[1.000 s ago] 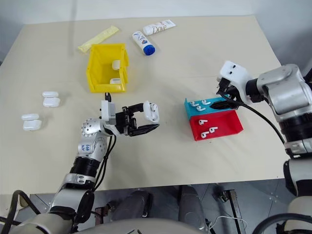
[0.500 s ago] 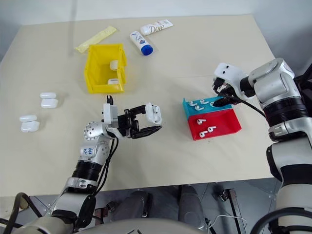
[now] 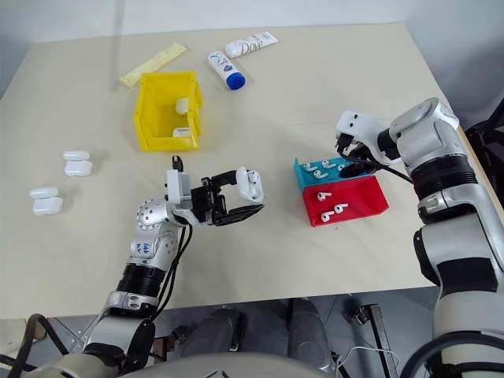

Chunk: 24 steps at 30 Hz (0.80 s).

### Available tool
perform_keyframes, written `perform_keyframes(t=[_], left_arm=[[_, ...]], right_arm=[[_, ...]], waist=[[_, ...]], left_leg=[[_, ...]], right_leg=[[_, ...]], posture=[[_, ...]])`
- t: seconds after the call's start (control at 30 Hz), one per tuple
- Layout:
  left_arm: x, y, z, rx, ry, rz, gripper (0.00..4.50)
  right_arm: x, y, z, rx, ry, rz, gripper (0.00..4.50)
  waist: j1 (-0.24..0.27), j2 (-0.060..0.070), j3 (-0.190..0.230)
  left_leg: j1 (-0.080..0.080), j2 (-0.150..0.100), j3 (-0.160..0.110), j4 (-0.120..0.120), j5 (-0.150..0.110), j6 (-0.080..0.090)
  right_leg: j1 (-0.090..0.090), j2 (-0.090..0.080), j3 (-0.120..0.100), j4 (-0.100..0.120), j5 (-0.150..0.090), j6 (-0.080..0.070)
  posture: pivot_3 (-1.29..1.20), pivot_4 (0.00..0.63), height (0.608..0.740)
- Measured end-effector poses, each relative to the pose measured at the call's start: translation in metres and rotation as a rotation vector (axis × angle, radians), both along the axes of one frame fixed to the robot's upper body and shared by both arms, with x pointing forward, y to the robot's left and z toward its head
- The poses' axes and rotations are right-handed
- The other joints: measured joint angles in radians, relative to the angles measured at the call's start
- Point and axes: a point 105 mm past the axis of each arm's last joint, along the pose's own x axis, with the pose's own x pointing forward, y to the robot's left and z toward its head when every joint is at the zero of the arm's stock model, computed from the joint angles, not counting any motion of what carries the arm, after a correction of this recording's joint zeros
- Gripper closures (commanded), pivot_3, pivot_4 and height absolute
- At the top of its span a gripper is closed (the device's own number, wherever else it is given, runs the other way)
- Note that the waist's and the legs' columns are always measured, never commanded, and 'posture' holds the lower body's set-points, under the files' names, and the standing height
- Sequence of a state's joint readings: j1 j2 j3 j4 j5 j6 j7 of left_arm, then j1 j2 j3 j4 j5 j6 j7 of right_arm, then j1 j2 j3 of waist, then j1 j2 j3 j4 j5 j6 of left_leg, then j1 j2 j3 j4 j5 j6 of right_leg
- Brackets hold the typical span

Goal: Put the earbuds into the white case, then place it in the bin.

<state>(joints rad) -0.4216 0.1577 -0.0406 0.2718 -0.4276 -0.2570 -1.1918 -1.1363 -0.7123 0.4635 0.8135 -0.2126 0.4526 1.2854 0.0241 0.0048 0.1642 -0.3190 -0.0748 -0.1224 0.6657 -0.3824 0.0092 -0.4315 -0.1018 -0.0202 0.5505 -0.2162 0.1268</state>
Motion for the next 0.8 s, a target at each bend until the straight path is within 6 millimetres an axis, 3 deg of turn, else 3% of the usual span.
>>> perform_keyframes(t=[0.33, 0.43, 0.57, 0.8], left_arm=[[-0.0037, 0.0010, -0.0033, 0.000, 0.019, 0.013, 1.71], [-0.0031, 0.0017, -0.0036, 0.000, 0.021, 0.020, 1.71], [-0.0024, 0.0024, -0.0036, 0.000, 0.023, 0.027, 1.71], [-0.0020, 0.0031, -0.0036, 0.002, 0.023, 0.031, 1.71]], right_arm=[[0.0027, 0.0000, -0.0024, -0.021, 0.008, 0.021, 2.07], [0.0030, 0.0004, -0.0029, -0.026, 0.010, 0.028, 2.62], [0.0029, 0.0034, -0.0035, -0.022, 0.016, 0.041, 3.96], [0.0034, 0.0037, -0.0036, -0.020, 0.014, 0.044, 4.00]], waist=[[0.000, 0.001, -0.001], [0.000, 0.001, -0.001], [-0.001, 0.001, -0.002], [-0.001, 0.002, -0.002]], left_leg=[[0.000, 0.000, 0.000, 0.000, 0.000, 0.000], [0.000, 0.000, 0.000, 0.000, 0.000, 0.000], [0.000, 0.000, 0.000, 0.000, 0.000, 0.000], [0.001, 0.000, 0.000, 0.001, 0.000, 0.000]], right_leg=[[0.000, 0.000, 0.000, 0.000, 0.000, 0.000], [0.000, 0.000, 0.000, 0.000, 0.000, 0.000], [0.000, 0.000, 0.000, 0.001, 0.000, 0.000], [0.000, 0.000, 0.000, 0.001, 0.000, 0.000]], posture=[[0.00, 0.150, 0.740], [0.00, 0.150, 0.740], [0.00, 0.150, 0.740], [0.00, 0.150, 0.740]])
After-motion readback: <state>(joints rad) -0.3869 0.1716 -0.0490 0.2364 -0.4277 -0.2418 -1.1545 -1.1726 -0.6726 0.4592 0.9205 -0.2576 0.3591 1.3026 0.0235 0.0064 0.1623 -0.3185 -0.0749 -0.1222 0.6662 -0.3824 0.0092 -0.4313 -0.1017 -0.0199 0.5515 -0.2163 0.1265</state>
